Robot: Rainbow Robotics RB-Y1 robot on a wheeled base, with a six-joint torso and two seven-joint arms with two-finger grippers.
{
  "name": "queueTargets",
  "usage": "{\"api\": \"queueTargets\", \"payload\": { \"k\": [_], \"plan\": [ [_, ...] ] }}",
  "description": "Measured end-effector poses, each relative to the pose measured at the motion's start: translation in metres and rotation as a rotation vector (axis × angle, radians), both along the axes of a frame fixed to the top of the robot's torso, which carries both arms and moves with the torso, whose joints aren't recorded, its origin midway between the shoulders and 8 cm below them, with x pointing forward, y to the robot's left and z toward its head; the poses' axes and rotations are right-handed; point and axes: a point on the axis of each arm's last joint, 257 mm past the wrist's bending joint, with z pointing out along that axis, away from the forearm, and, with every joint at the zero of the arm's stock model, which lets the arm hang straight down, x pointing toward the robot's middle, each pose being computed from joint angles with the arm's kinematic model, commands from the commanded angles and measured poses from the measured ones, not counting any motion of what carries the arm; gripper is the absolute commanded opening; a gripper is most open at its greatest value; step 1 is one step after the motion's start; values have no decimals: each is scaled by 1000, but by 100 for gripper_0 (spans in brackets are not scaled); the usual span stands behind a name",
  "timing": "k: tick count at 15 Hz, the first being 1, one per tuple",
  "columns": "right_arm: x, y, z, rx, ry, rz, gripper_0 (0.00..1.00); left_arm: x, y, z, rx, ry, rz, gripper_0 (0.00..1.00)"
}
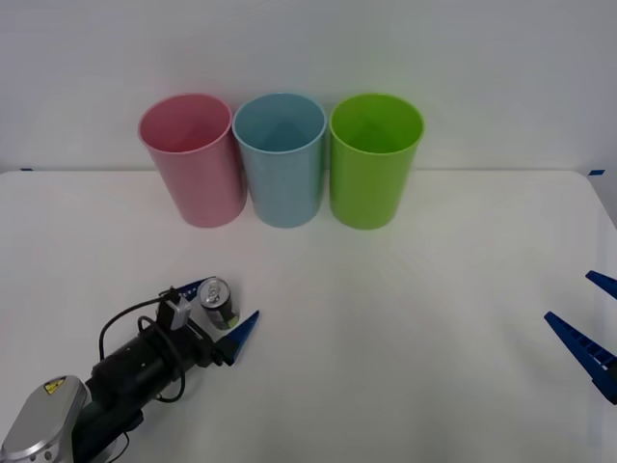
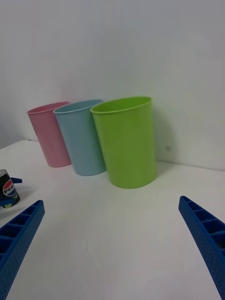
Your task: Grasp the object on the table and drop it into the matching bin: aluminum can to the light blue bin, PET bottle to the pink bin.
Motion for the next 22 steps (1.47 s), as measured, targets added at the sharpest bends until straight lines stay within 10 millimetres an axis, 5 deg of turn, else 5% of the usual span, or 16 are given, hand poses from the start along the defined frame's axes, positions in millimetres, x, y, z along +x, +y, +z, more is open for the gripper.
{"api": "queueTargets", "payload": {
  "k": [3,4,5,6,17,22],
  "plan": [
    [0,0,0,0,0,0,100,1,2,0,1,-1,4,95],
    [0,0,0,0,0,0,100,1,2,0,0,-1,4,50],
    [0,0,0,0,0,0,100,1,2,0,0,-1,5,16],
    [0,0,0,0,0,0,100,1,2,1,1,-2,5,1],
    [0,0,0,0,0,0,100,-2,-1,8,-11,-19,-25,0],
    [0,0,0,0,0,0,100,1,31,23,-54,-19,3,0]
  ]
}}
